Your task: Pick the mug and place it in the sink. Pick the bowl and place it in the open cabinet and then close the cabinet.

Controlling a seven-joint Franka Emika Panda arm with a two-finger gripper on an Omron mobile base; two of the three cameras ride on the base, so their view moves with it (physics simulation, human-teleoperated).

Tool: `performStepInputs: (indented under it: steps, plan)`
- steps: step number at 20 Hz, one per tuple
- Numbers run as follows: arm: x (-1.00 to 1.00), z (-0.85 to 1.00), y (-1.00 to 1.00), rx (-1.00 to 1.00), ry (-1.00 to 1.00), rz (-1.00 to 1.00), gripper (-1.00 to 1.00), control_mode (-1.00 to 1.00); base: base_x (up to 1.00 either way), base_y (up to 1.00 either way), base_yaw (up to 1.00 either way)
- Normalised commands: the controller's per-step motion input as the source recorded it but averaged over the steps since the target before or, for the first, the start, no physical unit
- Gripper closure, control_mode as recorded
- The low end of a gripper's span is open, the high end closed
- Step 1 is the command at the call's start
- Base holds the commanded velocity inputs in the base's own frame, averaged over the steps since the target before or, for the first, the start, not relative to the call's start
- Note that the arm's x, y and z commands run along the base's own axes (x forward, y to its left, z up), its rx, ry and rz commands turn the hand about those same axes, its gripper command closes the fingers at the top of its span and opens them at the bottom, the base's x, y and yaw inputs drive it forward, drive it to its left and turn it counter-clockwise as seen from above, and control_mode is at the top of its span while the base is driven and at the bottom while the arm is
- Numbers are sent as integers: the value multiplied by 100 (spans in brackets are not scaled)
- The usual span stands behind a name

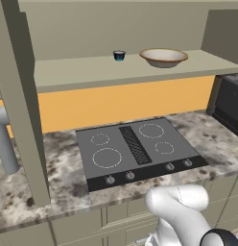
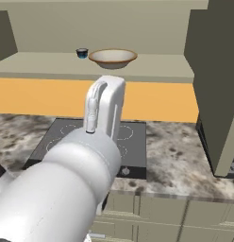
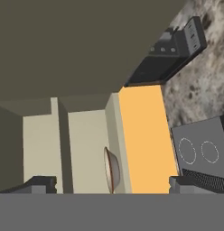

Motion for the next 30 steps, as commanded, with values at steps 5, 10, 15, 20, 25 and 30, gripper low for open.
performStepInputs:
  steps: [5, 10, 15, 20, 25, 30]
  plan:
    - [-1, -10, -30, 0, -4, 0, -100, -100, 0, 0, 0]
    - [0, -43, -19, 2, -3, 0, -100, -100, 0, 0, 0]
    - [0, -46, -4, 2, -15, 0, -100, -100, 0, 0, 0]
    - [0, -30, -13, 3, -22, 0, -100, -100, 0, 0, 0]
    - [0, -13, -19, 5, -17, 1, -100, -100, 0, 0, 0]
    - [-9, 0, -18, 1, -11, 3, -100, -100, 0, 0, 0]
